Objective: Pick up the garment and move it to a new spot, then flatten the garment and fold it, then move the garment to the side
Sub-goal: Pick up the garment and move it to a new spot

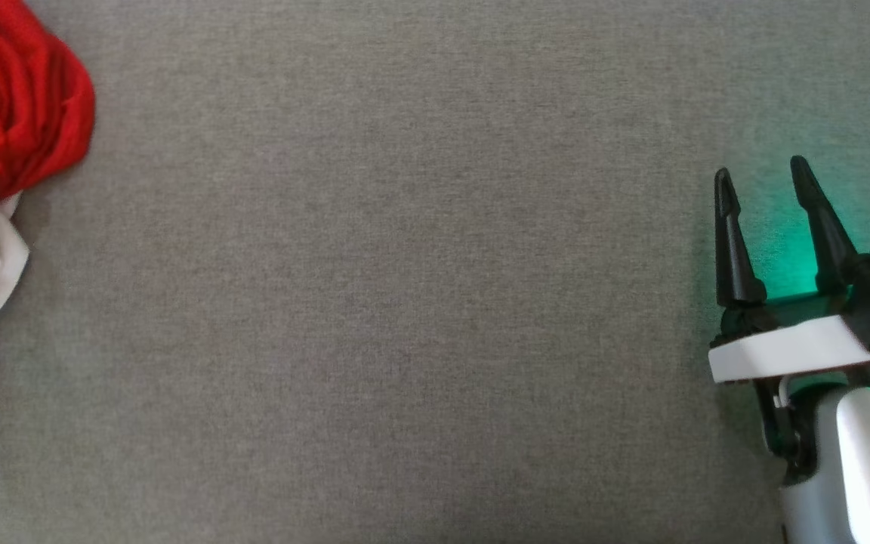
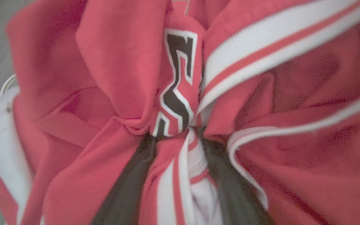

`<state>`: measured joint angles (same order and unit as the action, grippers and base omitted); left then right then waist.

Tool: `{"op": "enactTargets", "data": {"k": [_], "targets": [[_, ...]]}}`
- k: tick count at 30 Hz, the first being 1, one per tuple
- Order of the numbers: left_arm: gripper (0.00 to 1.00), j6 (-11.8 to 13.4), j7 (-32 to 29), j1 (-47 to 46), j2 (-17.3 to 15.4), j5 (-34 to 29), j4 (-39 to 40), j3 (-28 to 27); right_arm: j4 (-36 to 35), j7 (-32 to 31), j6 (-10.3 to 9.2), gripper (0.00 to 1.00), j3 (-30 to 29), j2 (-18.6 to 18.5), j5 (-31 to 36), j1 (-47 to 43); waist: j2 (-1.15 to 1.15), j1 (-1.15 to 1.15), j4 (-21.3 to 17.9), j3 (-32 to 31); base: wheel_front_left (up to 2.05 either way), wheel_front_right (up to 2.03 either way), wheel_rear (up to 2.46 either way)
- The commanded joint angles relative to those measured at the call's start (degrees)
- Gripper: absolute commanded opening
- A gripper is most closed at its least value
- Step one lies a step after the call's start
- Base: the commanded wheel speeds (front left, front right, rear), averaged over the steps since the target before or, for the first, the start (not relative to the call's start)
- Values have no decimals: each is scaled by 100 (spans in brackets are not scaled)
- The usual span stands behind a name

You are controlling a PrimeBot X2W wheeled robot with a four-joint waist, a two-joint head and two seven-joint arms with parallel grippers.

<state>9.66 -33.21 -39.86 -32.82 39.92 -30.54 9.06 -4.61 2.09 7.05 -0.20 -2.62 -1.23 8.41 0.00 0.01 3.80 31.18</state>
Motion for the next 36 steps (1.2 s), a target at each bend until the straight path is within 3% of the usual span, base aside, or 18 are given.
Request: {"op": "enactTargets", "data": {"k": [1, 8, 15, 18, 22, 27, 36], "targets": [[0, 38, -44, 13, -346, -58, 92, -146, -137, 104, 44, 100, 160, -26, -50, 96, 0, -1, -21, -58, 0, 0, 0], [0, 75, 542, -175, -668, -487, 590, -92, 217, 281, 44, 100, 241, -26, -226, 71, 0, -1, 92, -678, 0, 0, 0], [0, -153, 1055, -604, -847, -858, 1168, 104, 728, 508, 44, 100, 404, -26, -533, -111, 0, -1, 94, -1756, 0, 0, 0], [0, -348, 1171, -934, -769, -893, 1475, 236, 911, 596, 44, 100, 460, -26, -670, -225, 0, -1, 30, -2193, 0, 0, 0], [0, -525, 1222, -1304, -526, -862, 1816, 417, 1035, 652, 44, 100, 509, -26, -782, -324, 0, -1, -76, -2532, 0, 0, 0], [0, -795, 1206, -1695, 70, -595, 2286, 730, 1083, 672, 44, 100, 515, -26, -847, -466, 0, -1, -402, -2882, 0, 0, 0], [0, -1067, 1098, -1484, 898, -106, 2760, 1280, 941, 548, 44, 100, 475, -26, -810, -513, 0, -1, -1417, -2875, 0, 0, 0]]}}
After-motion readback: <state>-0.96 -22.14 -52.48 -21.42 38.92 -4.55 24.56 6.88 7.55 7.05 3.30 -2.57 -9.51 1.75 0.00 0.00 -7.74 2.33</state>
